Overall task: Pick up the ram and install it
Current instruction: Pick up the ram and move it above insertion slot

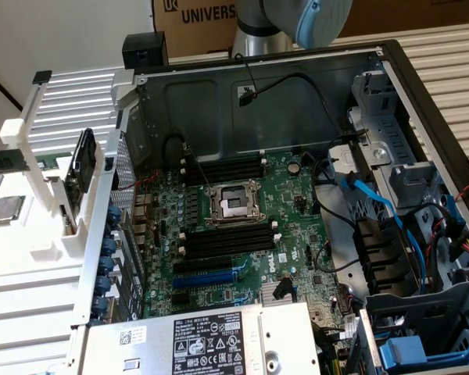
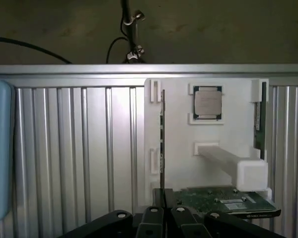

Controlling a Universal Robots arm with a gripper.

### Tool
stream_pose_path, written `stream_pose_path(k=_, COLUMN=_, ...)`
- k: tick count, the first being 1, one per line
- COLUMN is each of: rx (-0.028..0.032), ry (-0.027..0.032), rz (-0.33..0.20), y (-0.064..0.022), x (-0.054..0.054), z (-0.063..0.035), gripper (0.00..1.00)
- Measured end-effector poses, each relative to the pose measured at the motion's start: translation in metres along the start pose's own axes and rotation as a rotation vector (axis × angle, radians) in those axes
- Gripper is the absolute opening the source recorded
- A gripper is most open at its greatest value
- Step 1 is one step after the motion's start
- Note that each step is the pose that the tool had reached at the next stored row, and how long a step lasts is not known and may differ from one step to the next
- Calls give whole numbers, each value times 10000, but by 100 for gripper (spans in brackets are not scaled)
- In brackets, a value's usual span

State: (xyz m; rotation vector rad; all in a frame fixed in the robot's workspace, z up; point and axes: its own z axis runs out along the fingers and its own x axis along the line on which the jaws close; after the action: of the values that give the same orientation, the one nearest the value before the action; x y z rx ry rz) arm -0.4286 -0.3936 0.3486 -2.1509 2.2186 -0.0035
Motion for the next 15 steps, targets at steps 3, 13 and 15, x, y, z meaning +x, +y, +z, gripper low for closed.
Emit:
stream_pose_path(k=3, rx=-4, ry=-1, rz=1, y=-111, x=-5, z=-130, gripper=12)
stream_pose_path(k=13, rx=-67, ry=2, rz=2, y=-515, x=-17, z=-486, gripper=12)
stream_pose_path(k=15, rx=-75, ry=2, rz=3, y=-608, x=-18, z=-516, gripper=12)
